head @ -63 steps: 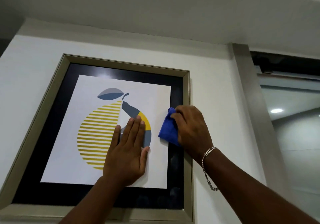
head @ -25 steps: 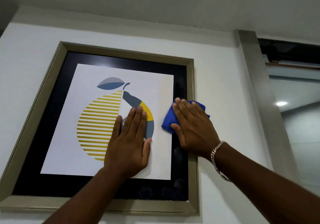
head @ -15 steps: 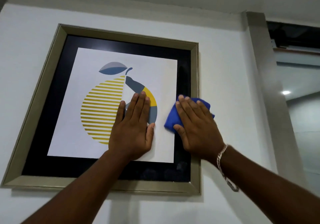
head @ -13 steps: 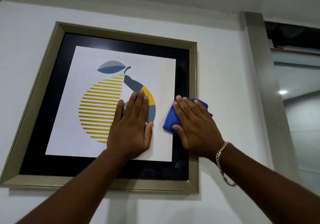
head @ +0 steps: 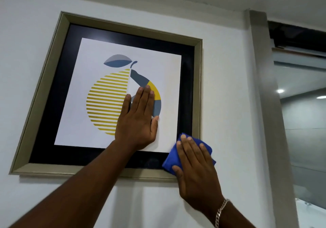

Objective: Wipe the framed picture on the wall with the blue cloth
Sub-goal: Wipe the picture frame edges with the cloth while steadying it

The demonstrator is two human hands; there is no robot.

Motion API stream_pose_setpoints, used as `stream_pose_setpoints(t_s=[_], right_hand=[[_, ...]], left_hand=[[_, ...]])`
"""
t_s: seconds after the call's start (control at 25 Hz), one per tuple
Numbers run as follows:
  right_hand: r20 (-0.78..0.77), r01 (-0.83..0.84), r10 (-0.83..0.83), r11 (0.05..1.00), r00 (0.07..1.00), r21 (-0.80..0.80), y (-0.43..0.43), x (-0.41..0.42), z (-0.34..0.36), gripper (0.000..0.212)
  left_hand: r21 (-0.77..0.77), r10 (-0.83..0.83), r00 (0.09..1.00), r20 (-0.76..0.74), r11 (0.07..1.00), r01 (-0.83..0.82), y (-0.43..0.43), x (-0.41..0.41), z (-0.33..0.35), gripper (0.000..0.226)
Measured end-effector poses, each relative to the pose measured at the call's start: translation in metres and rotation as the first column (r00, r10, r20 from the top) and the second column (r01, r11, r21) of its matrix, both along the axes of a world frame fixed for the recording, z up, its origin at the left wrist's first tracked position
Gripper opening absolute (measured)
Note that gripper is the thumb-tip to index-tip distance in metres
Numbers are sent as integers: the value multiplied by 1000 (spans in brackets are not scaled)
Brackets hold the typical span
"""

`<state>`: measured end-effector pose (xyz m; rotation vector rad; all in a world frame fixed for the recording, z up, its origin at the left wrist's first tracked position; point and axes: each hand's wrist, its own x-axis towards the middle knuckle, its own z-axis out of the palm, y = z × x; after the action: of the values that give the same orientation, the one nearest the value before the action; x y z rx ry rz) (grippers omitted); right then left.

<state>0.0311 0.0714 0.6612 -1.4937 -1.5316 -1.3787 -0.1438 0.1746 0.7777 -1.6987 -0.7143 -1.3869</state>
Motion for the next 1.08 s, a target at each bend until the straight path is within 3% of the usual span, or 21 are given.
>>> stream_pose_setpoints(t_s=[0.12, 0.24, 0.4, 0.6, 0.72, 0.92, 1.08], right_hand=[[-7, 45, -45, 999, 999, 12, -3, -1, 11, 59], [-234, 38, -1, 987, 972, 155, 6, -24, -4, 60], [-562, 155, 45, 940, 826, 304, 33, -82, -23, 59], [-774, 226, 67, 937, 629, 265, 64, -162, -25, 56], [-775, 239, -9, 953, 632, 185, 86, -214, -21, 53], [-444, 41, 97, 956, 891, 291, 65, -168, -53, 46], [-495, 56, 178, 905, 851, 422, 44, -98, -54, 42]], left_hand=[[22, 6, 998, -64, 1000, -4, 5, -10, 2, 73], [92, 23, 982, -188, 996, -6, 14, -28, 8, 73], [121, 19, 972, -236, 993, 10, 18, -36, 15, 73], [160, -1, 952, -306, 986, 52, 23, -39, 21, 74], [162, -12, 946, -325, 985, 68, 23, -42, 24, 74], [195, 15, 935, -353, 979, 58, 26, -52, 27, 73], [188, 22, 938, -346, 981, 46, 27, -52, 25, 74]])
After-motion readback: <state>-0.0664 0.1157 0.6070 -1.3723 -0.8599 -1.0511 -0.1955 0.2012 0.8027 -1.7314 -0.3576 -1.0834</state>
